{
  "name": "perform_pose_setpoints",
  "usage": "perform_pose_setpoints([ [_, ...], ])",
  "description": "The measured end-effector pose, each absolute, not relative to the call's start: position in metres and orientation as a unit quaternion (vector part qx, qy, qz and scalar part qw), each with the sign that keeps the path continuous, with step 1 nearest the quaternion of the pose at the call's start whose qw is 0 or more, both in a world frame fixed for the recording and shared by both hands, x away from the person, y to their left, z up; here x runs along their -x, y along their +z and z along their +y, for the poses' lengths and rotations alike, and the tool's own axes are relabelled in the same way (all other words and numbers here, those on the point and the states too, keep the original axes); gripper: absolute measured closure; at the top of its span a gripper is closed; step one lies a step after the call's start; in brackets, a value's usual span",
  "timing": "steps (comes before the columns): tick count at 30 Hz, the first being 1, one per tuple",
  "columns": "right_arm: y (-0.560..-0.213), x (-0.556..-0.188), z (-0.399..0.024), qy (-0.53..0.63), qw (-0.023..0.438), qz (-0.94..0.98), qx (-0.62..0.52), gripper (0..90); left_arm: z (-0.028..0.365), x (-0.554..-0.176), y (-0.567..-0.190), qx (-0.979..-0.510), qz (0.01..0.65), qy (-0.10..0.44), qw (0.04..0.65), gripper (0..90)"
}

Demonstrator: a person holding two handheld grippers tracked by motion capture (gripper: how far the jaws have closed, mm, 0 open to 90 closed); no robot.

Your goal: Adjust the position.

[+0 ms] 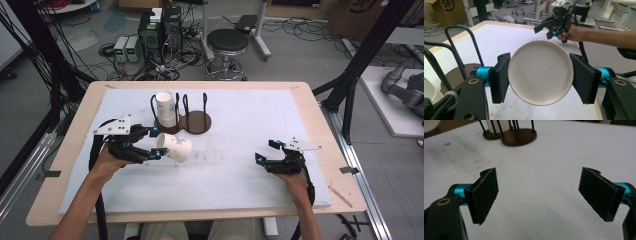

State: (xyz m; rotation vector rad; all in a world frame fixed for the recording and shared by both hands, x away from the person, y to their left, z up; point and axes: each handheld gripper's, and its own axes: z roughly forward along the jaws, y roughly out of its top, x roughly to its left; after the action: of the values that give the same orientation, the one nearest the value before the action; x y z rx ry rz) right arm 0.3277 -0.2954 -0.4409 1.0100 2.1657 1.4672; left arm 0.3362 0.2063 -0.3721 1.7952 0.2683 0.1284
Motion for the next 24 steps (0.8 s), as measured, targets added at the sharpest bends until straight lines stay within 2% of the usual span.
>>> perform_pose_setpoints([
  [11, -0.403, -0.329, -0.275, 0.563, 0.108, 0.779, -0.255, 16.5, 0.202, -0.34, -0.377, -0.773, 0.12, 0.049, 0.622, 36.7],
  [24, -0.365, -0.351, -0.241, 0.586, 0.036, 0.796, -0.146, 16.5, 0.196, -0.341, -0.376, -0.761, 0.113, 0.04, 0.637, 36.7],
])
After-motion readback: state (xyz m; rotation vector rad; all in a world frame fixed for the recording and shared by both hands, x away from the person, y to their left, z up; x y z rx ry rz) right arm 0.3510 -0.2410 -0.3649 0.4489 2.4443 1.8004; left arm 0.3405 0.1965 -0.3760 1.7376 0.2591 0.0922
